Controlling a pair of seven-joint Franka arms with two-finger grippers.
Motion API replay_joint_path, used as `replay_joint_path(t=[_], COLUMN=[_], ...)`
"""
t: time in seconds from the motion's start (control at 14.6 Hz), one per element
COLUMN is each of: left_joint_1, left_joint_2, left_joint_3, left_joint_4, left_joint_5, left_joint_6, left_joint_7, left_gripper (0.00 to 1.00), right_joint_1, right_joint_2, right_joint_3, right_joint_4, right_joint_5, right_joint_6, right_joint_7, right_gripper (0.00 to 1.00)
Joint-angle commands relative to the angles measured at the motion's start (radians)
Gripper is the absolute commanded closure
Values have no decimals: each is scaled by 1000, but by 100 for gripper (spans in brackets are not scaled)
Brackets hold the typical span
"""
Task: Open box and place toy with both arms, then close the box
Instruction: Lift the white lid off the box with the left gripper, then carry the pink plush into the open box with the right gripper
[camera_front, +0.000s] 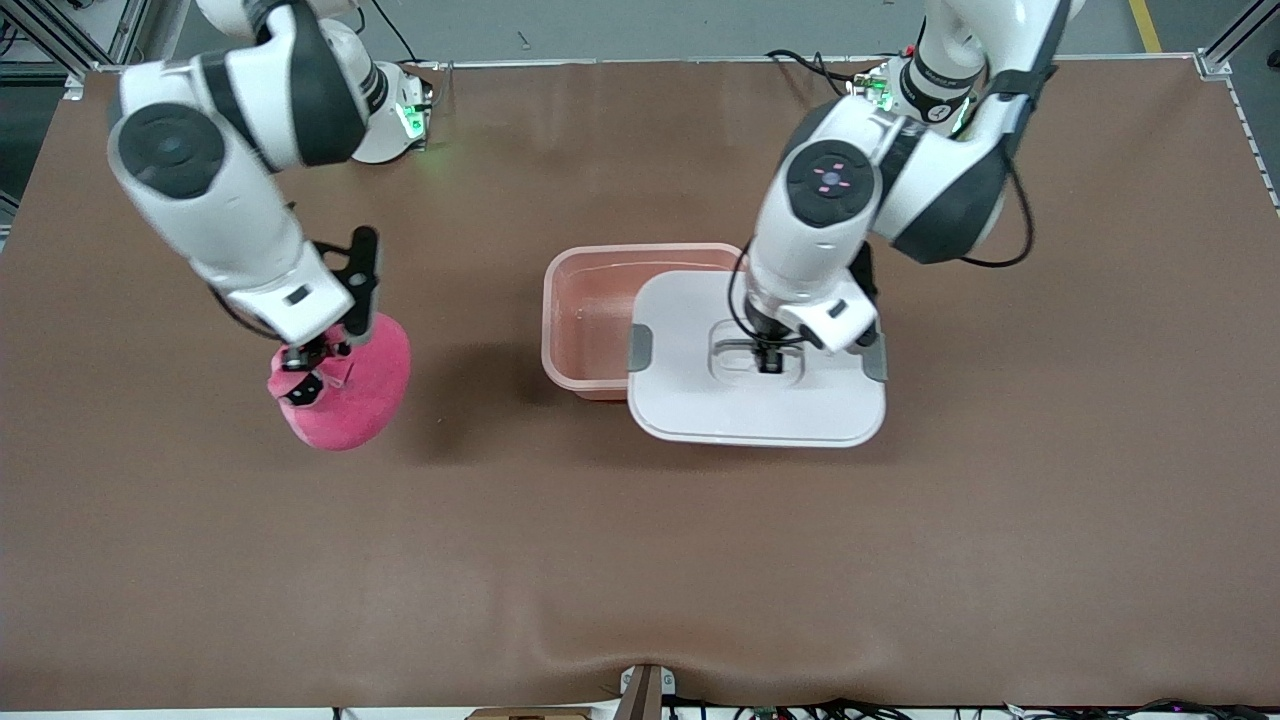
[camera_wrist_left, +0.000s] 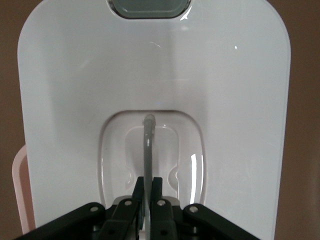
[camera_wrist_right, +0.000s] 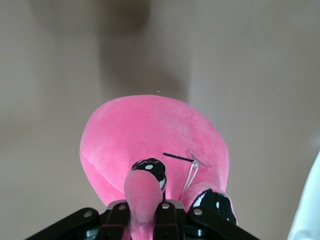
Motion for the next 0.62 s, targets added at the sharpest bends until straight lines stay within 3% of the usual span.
replay_joint_path(t=[0.0, 0.55], left_joint_1=[58, 170], left_joint_2=[-69, -74], left_joint_3=[-12, -14], left_joint_4=[-61, -134], left_joint_5=[19, 19], left_joint_6=[-5, 34], left_joint_7=[73, 234], left_gripper=[100, 100], right_joint_1=[110, 436], right_joint_2=[-6, 49], right_joint_3=[-9, -11], right_joint_4=[22, 48], right_joint_5=[-83, -238], right_joint_6=[-65, -139], right_joint_7=[-16, 80], right_gripper=[100, 100])
